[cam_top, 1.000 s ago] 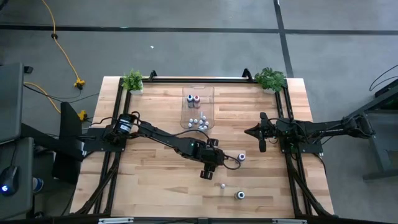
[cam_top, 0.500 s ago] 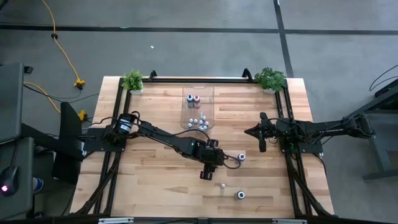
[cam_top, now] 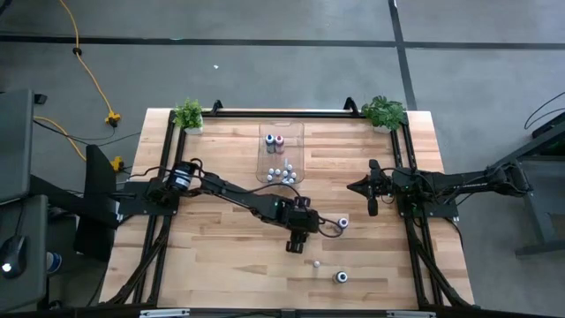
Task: Pick & Place food coloring
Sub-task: Put the small orange food coloring into the transparent bin
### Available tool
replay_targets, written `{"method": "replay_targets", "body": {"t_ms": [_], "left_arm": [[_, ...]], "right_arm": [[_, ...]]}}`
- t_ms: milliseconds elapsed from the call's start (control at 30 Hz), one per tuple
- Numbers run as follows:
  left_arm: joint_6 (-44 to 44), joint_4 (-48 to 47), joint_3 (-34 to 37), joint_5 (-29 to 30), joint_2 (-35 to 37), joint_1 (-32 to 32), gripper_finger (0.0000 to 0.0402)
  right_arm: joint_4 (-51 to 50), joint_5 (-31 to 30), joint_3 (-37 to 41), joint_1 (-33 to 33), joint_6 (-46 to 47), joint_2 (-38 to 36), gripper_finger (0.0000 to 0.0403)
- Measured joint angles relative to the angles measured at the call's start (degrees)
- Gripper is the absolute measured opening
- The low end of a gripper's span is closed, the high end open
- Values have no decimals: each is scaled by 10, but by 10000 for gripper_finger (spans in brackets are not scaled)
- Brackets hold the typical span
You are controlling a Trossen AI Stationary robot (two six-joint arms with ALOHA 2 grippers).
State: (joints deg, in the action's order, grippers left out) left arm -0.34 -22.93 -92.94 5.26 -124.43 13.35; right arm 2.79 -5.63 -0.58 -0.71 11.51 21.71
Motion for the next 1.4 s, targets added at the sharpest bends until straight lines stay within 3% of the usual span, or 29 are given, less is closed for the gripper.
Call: {"method": "replay_targets", "body": {"t_ms": [1033,1400], "left_arm": [[-11,-12,-12,-13,-1,2,185],[-13,-12,-12,-12,-1,2,84]], "right_arm": [[0,0,0,0,0,0,0],[0,0,0,0,0,0,0]]}}
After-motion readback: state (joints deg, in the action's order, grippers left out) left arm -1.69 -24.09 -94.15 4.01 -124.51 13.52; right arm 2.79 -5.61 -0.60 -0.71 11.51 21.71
